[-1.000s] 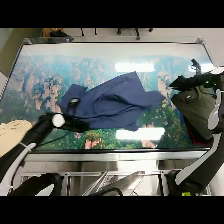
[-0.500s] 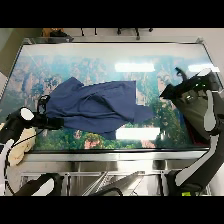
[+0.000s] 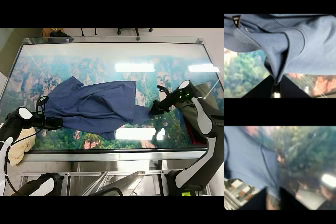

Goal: Fold the shirts.

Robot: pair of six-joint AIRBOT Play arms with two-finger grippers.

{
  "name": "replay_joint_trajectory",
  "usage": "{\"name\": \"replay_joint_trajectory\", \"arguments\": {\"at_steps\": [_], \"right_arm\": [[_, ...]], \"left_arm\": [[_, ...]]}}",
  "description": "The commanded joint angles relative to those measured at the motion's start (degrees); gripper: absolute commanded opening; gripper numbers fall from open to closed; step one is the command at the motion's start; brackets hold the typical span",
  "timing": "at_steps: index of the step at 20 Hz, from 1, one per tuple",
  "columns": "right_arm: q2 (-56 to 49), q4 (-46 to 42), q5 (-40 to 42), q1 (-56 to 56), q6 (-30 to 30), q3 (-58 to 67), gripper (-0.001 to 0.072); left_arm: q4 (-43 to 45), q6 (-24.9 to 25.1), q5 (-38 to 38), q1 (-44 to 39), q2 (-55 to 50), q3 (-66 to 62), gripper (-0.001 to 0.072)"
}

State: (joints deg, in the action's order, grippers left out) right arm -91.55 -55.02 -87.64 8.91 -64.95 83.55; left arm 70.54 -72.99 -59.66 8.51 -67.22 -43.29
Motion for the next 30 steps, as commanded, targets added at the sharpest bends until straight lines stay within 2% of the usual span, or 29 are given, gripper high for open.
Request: {"name": "replay_joint_trajectory", "arguments": {"at_steps": [1, 4, 6, 9, 11, 12, 14, 17, 19, 20, 24, 26, 28, 30], "right_arm": [[1.9, 3.5, 0.1, -2.1, 1.3, -0.9, 0.0026], [7.6, 16.2, -2.1, -1.4, 2.7, 1.4, 0.0018], [13.0, 33.4, -2.6, 1.7, 3.7, 6.6, 0.0018], [20.2, 64.3, 5.0, 11.1, 4.5, 18.2, 0.0018], [24.0, 75.3, 11.1, 18.1, 6.7, 25.9, 0.0018], [25.9, 77.5, 14.2, 21.3, 6.7, 29.0, 0.0018], [30.0, 78.1, 20.4, 27.2, 6.7, 33.9, 0.0018], [37.2, 78.0, 25.0, 33.5, 11.5, 35.1, 0.0018], [40.7, 74.1, 25.2, 34.6, 13.2, 35.1, 0.0018], [41.8, 70.9, 25.2, 34.6, 13.1, 35.1, 0.0017], [42.1, 62.9, 18.8, 34.6, 12.8, 34.4, 0.0018], [41.4, 60.3, 15.1, 34.1, 12.5, 30.1, 0.0018], [40.4, 55.5, 15.0, 28.5, 12.9, 21.6, 0.0018], [38.0, 46.0, 18.8, 16.2, 14.7, 11.1, 0.0018]], "left_arm": [[-0.3, 0.1, -1.2, 0.1, 0.1, -0.2, 0.0017], [-0.5, 0.1, -6.4, 0.1, 3.4, -5.6, 0.0016], [-1.9, -0.2, -10.5, 0.3, 8.3, -14.8, 0.0016], [-2.1, -1.4, -15.4, 0.4, 14.4, -38.0, 0.0015], [-2.8, -3.5, -15.5, 1.4, 15.6, -57.7, 0.0015], [-2.7, -4.5, -15.1, 2.3, 15.2, -67.8, 0.0014], [-2.6, -5.5, -14.9, 5.1, 13.1, -85.2, 0.0014], [-3.3, -6.6, -12.4, 7.2, 13.2, -91.5, 0.0014], [-3.4, -6.2, -10.1, 7.1, 16.0, -84.6, 0.0014], [-4.8, -4.5, -8.6, 7.1, 18.3, -78.7, 0.0014], [-18.1, 2.8, -6.0, 7.1, 23.0, -57.9, 0.0015], [-21.6, 3.7, -6.8, 7.1, 21.6, -51.6, 0.0015], [-22.6, 5.1, -8.2, 5.3, 17.2, -46.9, 0.0016], [-22.5, 6.6, -7.4, 1.3, 11.5, -42.4, 0.0016]]}}
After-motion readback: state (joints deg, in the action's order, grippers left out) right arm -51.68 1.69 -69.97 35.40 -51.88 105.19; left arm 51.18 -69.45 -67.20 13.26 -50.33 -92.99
